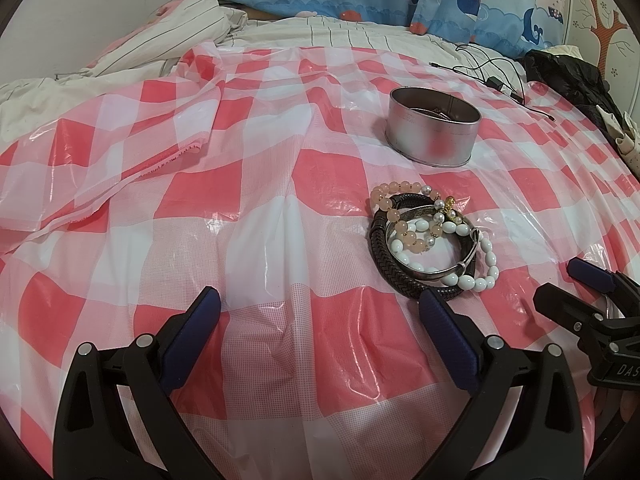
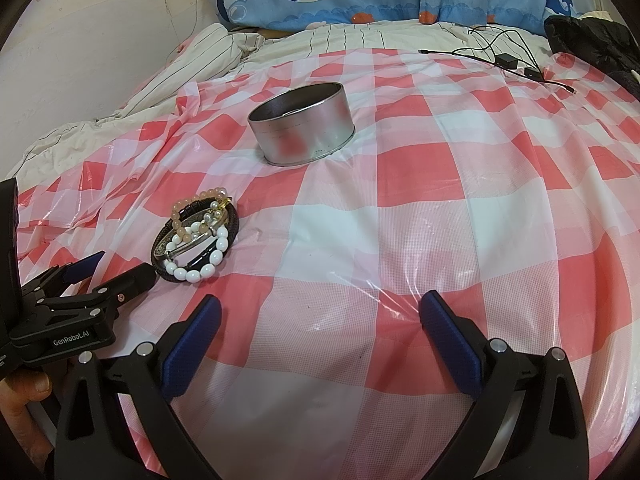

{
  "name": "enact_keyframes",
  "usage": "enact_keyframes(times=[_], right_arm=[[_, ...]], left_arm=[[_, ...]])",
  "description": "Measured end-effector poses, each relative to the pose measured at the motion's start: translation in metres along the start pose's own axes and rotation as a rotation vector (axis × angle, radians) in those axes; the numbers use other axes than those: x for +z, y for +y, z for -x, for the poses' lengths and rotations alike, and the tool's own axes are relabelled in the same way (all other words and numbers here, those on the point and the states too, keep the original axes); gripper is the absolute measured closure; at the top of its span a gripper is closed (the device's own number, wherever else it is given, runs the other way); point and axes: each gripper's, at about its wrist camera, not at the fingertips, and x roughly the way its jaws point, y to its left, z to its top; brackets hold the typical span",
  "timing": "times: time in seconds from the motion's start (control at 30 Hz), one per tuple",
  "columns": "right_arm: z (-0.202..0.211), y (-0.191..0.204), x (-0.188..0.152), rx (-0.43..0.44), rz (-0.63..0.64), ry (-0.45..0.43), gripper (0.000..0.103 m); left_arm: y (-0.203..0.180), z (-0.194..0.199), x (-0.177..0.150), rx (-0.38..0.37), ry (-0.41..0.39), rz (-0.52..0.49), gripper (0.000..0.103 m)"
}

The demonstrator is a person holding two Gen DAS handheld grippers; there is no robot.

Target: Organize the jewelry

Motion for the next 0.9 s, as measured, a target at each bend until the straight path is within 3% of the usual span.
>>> enact_keyframes(times=[0.5, 0.73, 0.9], right_arm=[[0.000, 0.000, 0.000, -0.005, 0.003, 0.001, 0.008], [-0.001, 0.004, 0.000, -0.020, 0.009, 0.010, 0.008], [-0.002, 0.007, 0.000, -0.030, 0.012, 0.017, 0.007]], left_arm=[[0.001, 0.001, 0.000, -0.004, -0.001, -0.001, 0.008], [-0.007, 0.009, -0.003, -0.078, -0.036, -0.037, 0.008], [-0.019, 0.014, 0.003, -0.110, -0.051, -0.128, 0.008]])
